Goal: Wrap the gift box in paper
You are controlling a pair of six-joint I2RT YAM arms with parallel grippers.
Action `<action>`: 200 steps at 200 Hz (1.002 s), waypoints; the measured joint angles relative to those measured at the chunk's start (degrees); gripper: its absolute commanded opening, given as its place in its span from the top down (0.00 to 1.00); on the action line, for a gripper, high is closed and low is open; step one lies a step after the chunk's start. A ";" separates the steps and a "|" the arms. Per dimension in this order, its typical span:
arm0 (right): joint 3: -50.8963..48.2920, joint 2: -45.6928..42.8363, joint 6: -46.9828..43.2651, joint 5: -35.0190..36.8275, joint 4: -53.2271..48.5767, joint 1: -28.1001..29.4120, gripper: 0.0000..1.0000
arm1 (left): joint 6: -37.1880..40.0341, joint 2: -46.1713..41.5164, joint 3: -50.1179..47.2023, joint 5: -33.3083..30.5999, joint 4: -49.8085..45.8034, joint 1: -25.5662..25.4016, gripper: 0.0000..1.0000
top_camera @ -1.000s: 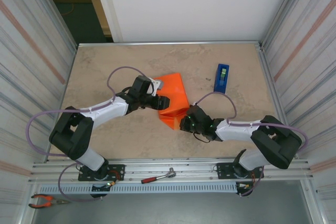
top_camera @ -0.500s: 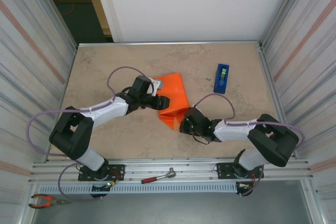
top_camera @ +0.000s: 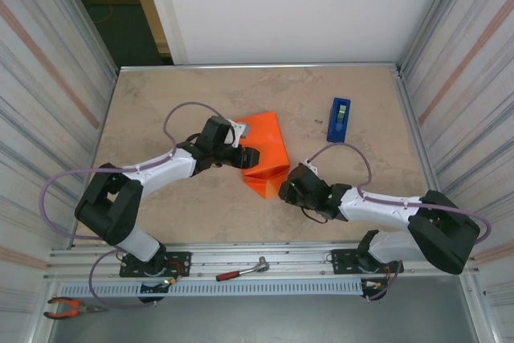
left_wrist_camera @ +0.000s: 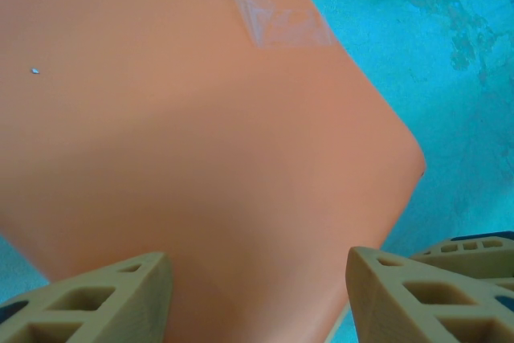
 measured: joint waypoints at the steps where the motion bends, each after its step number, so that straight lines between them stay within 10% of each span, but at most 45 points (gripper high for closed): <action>1: 0.02 0.02 0.00 0.00 0.00 0.02 0.66 | -0.02 0.00 0.00 0.00 0.00 0.00 0.40; 144: 7.41 12.72 0.04 1.16 -0.57 3.43 0.72 | -0.02 0.00 -0.11 0.37 0.04 0.00 0.40; 200: 9.05 14.12 -0.02 2.80 -3.67 3.72 0.92 | -0.02 -0.22 -0.11 0.39 0.00 0.00 0.40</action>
